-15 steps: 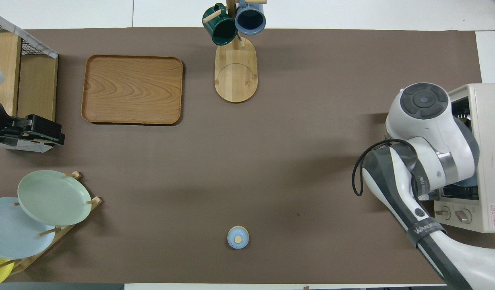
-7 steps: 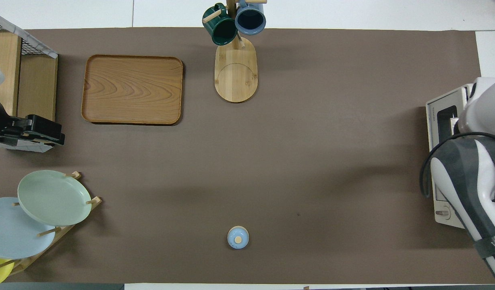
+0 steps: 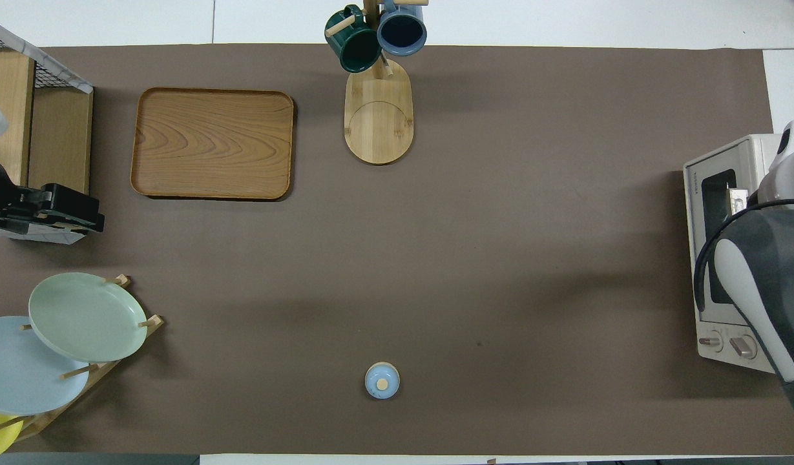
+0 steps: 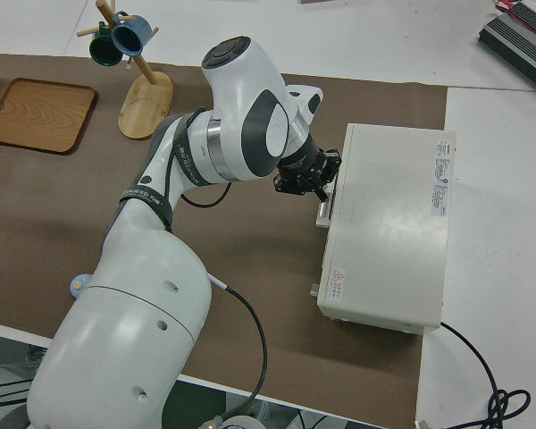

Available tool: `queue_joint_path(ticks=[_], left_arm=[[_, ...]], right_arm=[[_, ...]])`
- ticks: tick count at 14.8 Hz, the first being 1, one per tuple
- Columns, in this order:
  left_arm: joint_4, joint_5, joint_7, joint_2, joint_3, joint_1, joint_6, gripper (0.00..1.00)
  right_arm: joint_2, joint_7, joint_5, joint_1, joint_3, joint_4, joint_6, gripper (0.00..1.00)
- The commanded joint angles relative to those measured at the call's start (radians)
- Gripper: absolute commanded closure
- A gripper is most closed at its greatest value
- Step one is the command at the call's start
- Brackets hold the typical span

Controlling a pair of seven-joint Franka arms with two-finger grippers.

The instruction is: Put eggplant into oven

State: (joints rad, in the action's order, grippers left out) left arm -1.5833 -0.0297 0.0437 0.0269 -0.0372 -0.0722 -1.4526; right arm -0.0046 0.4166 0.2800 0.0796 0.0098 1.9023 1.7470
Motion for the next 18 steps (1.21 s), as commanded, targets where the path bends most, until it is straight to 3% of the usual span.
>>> queue_joint_path(ticks=[1, 4, 6, 7, 8, 13, 15, 18], left_arm=[[-0.017, -0.006, 0.001, 0.022, 0.002, 0.005, -0.005, 0.0], [-0.017, -0.006, -0.001, 0.022, 0.002, 0.005, -0.006, 0.0], [-0.017, -0.006, 0.001, 0.022, 0.002, 0.005, -0.006, 0.0], [-0.017, -0.006, -0.001, 0.022, 0.002, 0.005, -0.006, 0.0], [-0.017, -0.006, -0.001, 0.022, 0.002, 0.005, -0.006, 0.0], [-0.017, -0.006, -0.001, 0.022, 0.002, 0.005, -0.006, 0.0], [-0.017, -0.006, -0.001, 0.022, 0.002, 0.005, -0.006, 0.0], [-0.017, -0.006, -0.001, 0.022, 0.002, 0.005, -0.006, 0.0]], right_arm=[[0.02, -0.021, -0.108, -0.006, 0.009, -0.126, -0.083, 0.8], [0.015, -0.053, -0.192, -0.008, 0.01, -0.181, -0.153, 0.7], [0.017, -0.117, -0.212, -0.011, 0.01, -0.248, -0.236, 0.56], [0.02, -0.13, -0.214, -0.027, 0.01, -0.262, -0.256, 0.34], [0.017, -0.133, -0.219, -0.034, 0.01, -0.263, -0.268, 0.01], [0.0, -0.206, -0.235, -0.049, 0.004, -0.256, -0.268, 0.0], [-0.02, -0.209, -0.235, -0.113, -0.019, -0.25, -0.264, 0.0], [-0.009, -0.211, -0.252, -0.107, -0.022, -0.324, -0.325, 0.0]])
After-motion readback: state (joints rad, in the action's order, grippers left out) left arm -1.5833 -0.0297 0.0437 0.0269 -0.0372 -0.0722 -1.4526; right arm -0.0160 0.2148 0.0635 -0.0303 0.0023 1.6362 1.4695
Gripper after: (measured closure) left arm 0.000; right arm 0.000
